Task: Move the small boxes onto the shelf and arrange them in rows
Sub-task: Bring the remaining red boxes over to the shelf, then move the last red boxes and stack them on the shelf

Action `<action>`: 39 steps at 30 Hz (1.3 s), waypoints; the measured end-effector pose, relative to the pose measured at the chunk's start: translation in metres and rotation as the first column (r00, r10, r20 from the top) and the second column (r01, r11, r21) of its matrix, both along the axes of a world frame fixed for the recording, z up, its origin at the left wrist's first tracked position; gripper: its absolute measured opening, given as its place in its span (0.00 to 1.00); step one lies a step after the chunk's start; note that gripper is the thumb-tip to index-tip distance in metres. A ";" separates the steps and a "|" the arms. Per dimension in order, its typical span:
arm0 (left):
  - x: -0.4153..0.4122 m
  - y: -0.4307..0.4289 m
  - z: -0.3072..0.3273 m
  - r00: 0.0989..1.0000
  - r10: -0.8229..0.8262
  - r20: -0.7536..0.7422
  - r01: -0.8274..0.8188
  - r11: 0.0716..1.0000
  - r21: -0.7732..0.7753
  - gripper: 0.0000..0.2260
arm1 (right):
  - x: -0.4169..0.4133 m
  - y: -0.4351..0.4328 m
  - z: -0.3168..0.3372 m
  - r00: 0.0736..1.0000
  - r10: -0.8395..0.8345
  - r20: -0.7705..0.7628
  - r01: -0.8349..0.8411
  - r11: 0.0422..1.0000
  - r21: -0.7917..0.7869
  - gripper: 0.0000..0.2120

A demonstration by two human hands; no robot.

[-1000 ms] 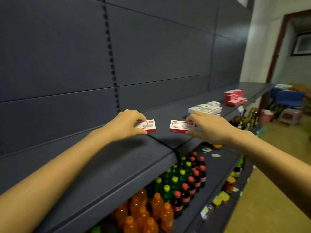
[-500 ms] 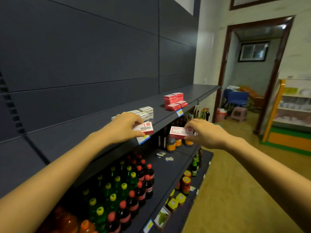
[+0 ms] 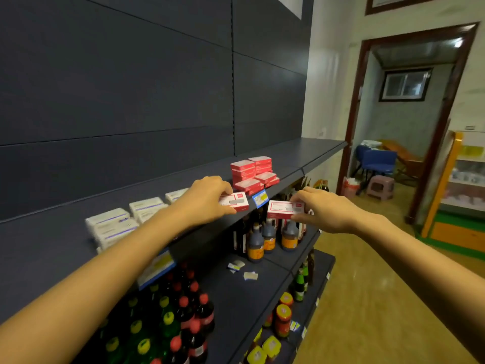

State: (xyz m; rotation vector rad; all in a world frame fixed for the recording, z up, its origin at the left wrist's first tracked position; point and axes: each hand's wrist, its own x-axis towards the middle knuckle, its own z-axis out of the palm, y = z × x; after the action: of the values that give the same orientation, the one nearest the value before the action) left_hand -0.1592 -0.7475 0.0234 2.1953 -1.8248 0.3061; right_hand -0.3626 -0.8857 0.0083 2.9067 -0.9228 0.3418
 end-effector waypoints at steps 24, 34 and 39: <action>0.016 -0.159 -0.025 0.908 0.355 -0.223 -0.392 0.907 -0.152 0.18 | 0.111 -0.240 0.012 0.874 0.479 0.081 -0.483 0.875 0.033 0.22; 0.000 -0.184 -0.036 0.813 0.514 -0.274 -0.567 0.805 -0.175 0.19 | 0.137 -0.277 0.003 0.758 0.651 0.047 -0.652 0.755 0.070 0.23; -0.011 -0.179 -0.029 0.765 0.633 -0.123 -0.644 0.746 -0.171 0.20 | 0.141 -0.277 0.004 0.732 0.679 0.059 -0.678 0.734 -0.029 0.20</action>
State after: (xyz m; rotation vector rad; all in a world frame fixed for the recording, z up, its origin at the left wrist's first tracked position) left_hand -0.1697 -0.9269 -0.0061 2.5702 -0.8863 0.5282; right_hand -0.2212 -1.1629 0.0122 3.1273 0.2046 0.4712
